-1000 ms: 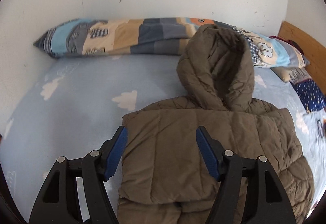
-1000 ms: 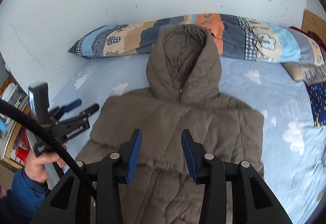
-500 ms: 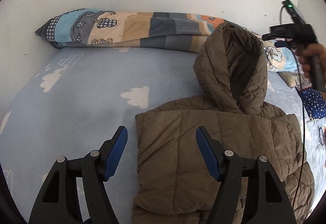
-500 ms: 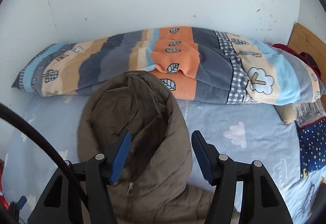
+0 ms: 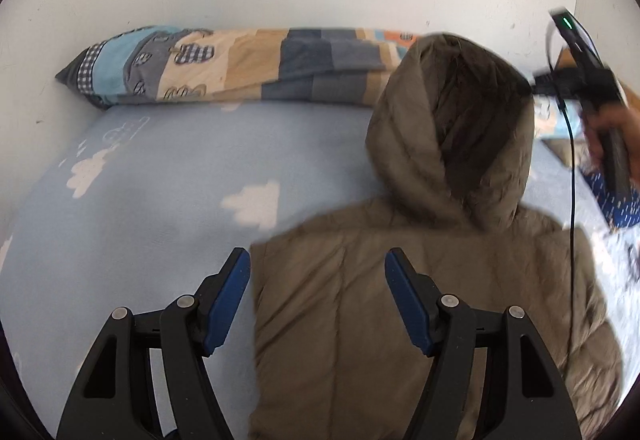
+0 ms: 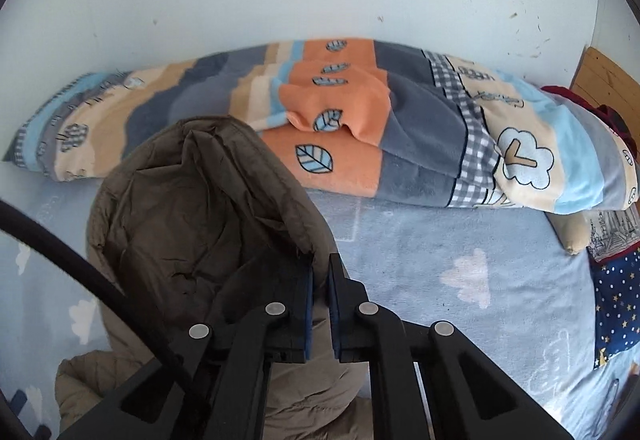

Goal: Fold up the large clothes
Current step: 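Grasp the brown hood with the right gripper while the left gripper grasps it too, then lift the hood and fold it down over the jacket body with both grippers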

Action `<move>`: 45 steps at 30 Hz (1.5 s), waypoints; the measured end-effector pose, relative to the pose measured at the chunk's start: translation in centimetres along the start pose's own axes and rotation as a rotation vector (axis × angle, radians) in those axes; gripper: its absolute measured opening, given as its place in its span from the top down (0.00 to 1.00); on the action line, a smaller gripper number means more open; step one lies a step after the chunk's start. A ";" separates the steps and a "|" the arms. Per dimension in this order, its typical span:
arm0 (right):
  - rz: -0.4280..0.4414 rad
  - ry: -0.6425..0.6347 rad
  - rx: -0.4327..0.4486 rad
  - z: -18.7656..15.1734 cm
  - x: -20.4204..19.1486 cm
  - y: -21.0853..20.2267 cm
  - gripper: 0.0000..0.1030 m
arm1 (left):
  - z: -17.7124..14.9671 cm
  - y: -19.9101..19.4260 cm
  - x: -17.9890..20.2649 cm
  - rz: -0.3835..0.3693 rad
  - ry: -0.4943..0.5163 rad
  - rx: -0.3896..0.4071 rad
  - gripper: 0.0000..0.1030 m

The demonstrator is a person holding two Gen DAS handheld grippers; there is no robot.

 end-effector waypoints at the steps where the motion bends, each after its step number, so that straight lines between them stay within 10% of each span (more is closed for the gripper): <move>1: 0.001 -0.001 0.009 -0.3 0.1 -0.7 0.93 | 1.3 0.6 0.7 -0.020 0.003 0.009 0.30; 11: 0.098 -0.041 0.034 -1.7 0.6 -4.5 0.93 | 13.3 6.6 8.3 -0.052 0.360 0.055 0.23; 19: 0.175 -0.076 0.047 -2.6 0.8 -6.0 0.93 | 16.6 11.2 10.5 -0.004 0.356 0.054 0.23; 21: 0.187 -0.087 0.050 -3.0 1.0 -6.5 0.93 | 16.8 11.5 10.9 -0.002 0.332 0.055 0.34; 23: 0.194 -0.090 0.053 -3.4 1.2 -7.2 0.93 | 16.9 11.5 10.8 -0.063 0.281 0.014 0.87; 35: 0.230 -0.055 0.098 -7.4 2.6 -14.1 0.93 | 12.8 -1.2 11.0 -0.156 0.298 0.050 0.89; 45: 0.225 -0.064 0.097 -15.7 1.8 -19.1 0.93 | -0.1 -6.0 11.8 -0.180 0.309 -0.018 0.89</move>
Point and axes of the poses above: each gripper's, at about its wrist camera, not at the fingertips, and y roughly the way its jaws point, x to its right, z to its top, the point moved 4 cm from there along y, roughly the way its jaws point, and after that the axes turned 2 degrees about -x, right-handed, at the moved point
